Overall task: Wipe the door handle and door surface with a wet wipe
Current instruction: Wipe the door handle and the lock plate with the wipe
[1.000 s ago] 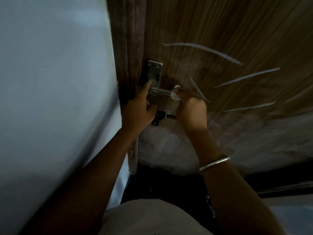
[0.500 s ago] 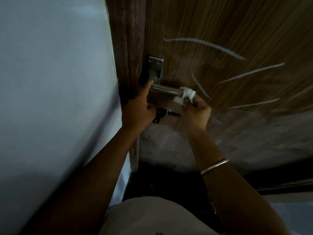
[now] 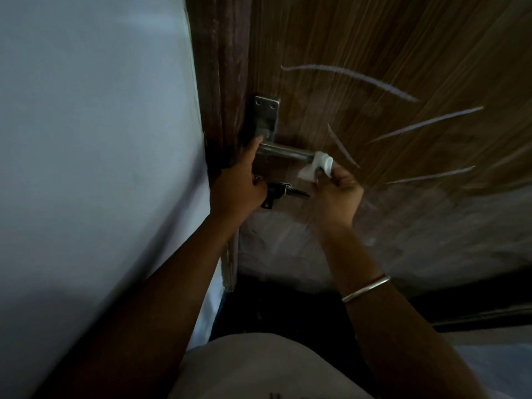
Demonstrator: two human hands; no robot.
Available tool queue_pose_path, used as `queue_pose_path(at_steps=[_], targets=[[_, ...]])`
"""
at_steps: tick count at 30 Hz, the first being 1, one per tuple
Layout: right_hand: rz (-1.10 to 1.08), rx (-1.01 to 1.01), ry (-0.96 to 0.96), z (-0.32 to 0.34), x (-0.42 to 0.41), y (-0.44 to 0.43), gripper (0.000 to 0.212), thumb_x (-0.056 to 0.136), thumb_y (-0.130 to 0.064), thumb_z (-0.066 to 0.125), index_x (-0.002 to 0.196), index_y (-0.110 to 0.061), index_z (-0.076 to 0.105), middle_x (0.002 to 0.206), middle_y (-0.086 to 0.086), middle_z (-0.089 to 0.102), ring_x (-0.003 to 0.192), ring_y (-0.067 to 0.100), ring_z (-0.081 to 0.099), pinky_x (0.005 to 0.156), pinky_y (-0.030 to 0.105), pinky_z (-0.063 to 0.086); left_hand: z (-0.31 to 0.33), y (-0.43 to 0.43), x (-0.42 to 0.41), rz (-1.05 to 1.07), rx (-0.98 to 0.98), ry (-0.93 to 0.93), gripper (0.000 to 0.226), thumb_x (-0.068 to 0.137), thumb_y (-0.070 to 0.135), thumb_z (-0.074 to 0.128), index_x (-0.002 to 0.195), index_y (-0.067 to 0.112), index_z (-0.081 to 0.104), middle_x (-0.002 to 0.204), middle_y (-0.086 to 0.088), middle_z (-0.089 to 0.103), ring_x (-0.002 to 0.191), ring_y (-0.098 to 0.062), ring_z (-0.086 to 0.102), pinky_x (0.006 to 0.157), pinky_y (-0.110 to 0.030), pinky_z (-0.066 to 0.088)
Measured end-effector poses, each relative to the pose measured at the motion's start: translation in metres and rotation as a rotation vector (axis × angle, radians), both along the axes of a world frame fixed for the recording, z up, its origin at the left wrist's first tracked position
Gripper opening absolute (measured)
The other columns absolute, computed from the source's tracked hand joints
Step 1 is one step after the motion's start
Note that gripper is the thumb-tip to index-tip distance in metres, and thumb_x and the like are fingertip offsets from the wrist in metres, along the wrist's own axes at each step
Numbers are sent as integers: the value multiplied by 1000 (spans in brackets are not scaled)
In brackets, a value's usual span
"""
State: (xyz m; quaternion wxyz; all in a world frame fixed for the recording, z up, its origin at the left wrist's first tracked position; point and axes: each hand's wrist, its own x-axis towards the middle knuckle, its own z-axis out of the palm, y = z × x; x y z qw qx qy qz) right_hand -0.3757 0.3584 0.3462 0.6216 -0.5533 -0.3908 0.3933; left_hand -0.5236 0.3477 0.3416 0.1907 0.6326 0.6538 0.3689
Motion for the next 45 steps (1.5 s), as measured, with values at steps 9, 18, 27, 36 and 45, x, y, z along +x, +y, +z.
queue_pose_path(at_steps=[9, 18, 27, 36, 45], targets=[[141, -178, 629, 1, -7, 1, 21, 91, 3, 47, 99, -5, 65, 95, 13, 71, 88, 26, 69, 78, 35, 57, 0, -2, -3, -7, 12, 9, 77, 85, 23, 62, 146, 33, 17, 136, -10, 50, 123, -33, 48, 97, -53, 45], [198, -251, 976, 10, -18, -1, 18, 93, 3, 44, 92, -4, 60, 96, 16, 66, 100, 24, 61, 92, 37, 49, 6, 4, -13, 6, -18, 63, 71, 84, 15, 57, 142, 40, 24, 113, -8, 62, 93, -28, 61, 66, -32, 50], [183, -209, 1002, 10, -17, -2, 22, 90, 6, 44, 96, 2, 64, 91, 20, 69, 93, 31, 65, 100, 43, 45, 9, 6, -16, 15, -43, 7, 69, 82, 15, 56, 138, 44, 30, 122, -5, 60, 96, -29, 61, 78, -41, 54], [172, -253, 938, 11, -20, -2, 19, 90, 5, 46, 88, -2, 64, 79, 15, 72, 77, 24, 70, 80, 34, 55, 5, 7, -15, 15, -4, -22, 67, 82, 12, 56, 139, 41, 32, 119, -3, 61, 76, -17, 59, 60, -27, 49], [-1, 415, -669, 25, -9, 5, 21, 88, -7, 58, 106, -2, 69, 105, 8, 69, 98, 16, 66, 88, 26, 50, 2, 4, -13, -41, 60, -162, 64, 82, 6, 58, 138, 31, 39, 111, -15, 65, 96, -29, 63, 82, -42, 55]])
